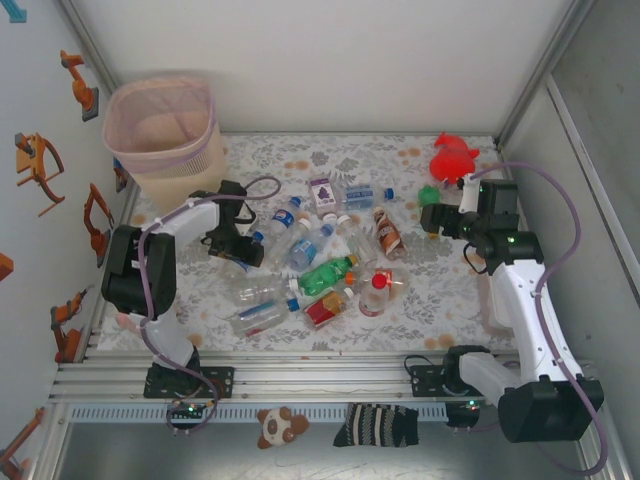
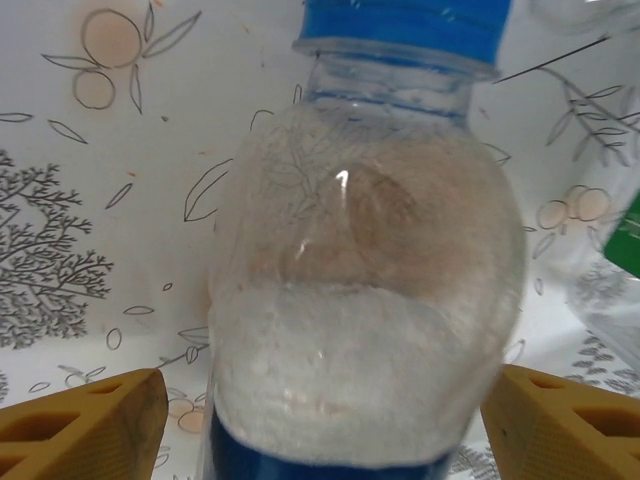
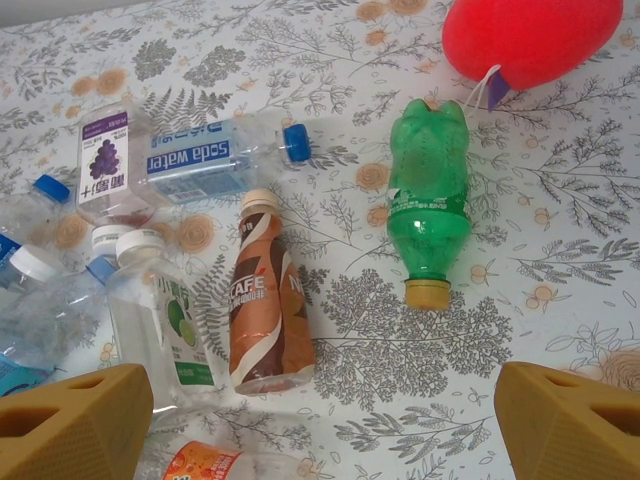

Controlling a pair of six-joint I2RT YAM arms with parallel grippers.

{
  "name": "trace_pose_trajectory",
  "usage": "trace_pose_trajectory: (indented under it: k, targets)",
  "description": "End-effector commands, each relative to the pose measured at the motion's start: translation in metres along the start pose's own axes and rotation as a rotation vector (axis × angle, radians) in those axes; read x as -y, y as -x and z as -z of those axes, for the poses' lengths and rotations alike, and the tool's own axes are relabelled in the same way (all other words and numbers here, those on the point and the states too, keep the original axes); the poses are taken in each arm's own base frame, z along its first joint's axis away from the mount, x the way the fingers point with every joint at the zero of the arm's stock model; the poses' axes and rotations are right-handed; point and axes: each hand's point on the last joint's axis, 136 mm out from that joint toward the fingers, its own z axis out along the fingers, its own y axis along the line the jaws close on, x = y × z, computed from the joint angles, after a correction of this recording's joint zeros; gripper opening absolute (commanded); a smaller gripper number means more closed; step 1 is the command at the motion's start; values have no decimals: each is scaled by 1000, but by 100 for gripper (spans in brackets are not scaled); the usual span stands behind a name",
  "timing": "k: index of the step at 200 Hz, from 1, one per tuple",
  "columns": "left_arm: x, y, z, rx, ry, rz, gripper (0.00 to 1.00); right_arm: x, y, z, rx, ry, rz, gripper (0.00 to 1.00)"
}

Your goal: Put the plastic bottles in the bin

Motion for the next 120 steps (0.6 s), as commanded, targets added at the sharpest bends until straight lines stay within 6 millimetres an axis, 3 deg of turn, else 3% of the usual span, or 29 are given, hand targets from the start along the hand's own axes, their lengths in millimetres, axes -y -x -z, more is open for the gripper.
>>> trace_pose_trajectory:
  k: [1, 120]
  targets:
    - [1, 5, 2, -4, 3, 0, 81, 0, -8, 1, -16, -5, 20, 88]
    - [1, 5, -5, -20, 4, -1, 67, 2, -9, 0, -16, -15, 21, 88]
